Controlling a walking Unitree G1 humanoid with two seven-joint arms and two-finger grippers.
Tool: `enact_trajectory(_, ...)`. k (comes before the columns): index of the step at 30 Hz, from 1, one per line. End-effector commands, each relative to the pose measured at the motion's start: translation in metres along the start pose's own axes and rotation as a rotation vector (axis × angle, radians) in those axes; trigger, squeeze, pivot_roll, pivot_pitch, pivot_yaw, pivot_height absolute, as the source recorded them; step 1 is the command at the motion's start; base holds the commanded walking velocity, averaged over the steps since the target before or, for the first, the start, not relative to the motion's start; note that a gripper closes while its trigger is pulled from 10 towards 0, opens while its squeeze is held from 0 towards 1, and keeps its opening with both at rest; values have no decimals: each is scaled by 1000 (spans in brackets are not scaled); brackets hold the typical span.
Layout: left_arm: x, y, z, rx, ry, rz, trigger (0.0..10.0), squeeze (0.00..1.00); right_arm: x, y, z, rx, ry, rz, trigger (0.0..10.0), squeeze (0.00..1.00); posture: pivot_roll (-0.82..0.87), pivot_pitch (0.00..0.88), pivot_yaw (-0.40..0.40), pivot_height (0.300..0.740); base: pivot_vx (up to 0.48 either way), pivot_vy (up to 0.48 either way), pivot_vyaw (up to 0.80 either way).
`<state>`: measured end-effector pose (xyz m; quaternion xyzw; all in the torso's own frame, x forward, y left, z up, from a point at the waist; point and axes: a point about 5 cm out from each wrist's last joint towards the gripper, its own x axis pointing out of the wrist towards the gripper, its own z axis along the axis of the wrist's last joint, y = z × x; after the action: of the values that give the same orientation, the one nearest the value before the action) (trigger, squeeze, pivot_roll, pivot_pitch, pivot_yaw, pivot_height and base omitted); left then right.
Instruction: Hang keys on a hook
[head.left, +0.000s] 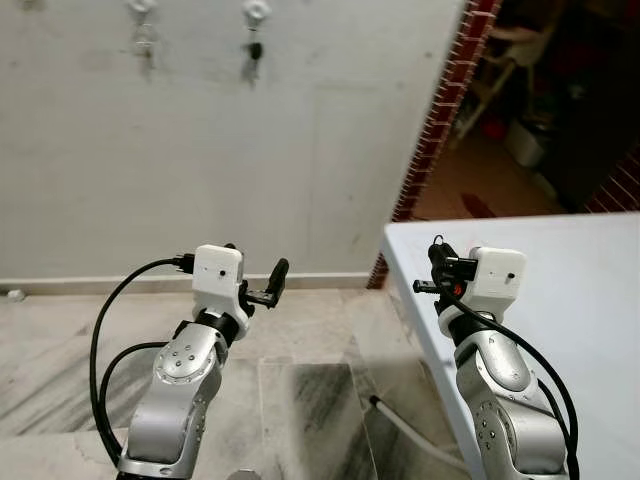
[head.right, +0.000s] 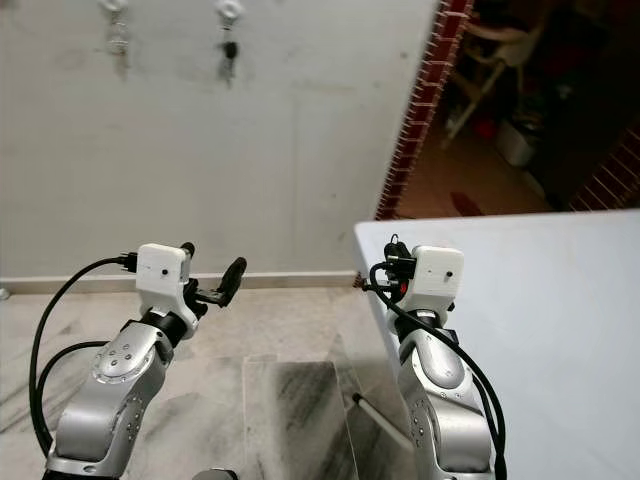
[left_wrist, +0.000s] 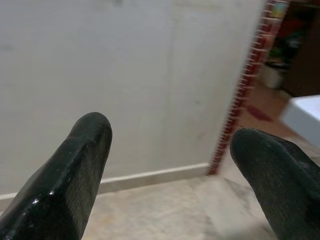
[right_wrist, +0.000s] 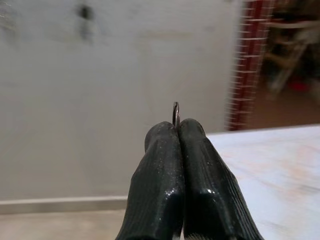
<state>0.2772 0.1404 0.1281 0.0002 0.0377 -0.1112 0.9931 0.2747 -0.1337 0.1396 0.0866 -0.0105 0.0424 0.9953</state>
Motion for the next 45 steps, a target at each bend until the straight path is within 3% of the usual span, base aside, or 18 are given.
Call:
enact_trajectory(1, 2, -8, 1, -12, 1, -24, 10000, 0, -1, -8, 5, -13, -12, -28, 10000, 0, 142, 12, -93, 740, 0, 0, 650)
enact_trajectory(10, 1, -8, 1, -13, 6, -20, 10000, 0, 0, -8, 4, 7, -4, -31, 10000, 0, 146, 17, -98, 740, 0, 268, 0)
enact_trajectory(45, 1, -6, 1, -37, 29, -37, 10000, 0, 1, -8, 6, 9, -4, -21, 10000, 0, 155, 19, -102, 740, 0, 480, 0)
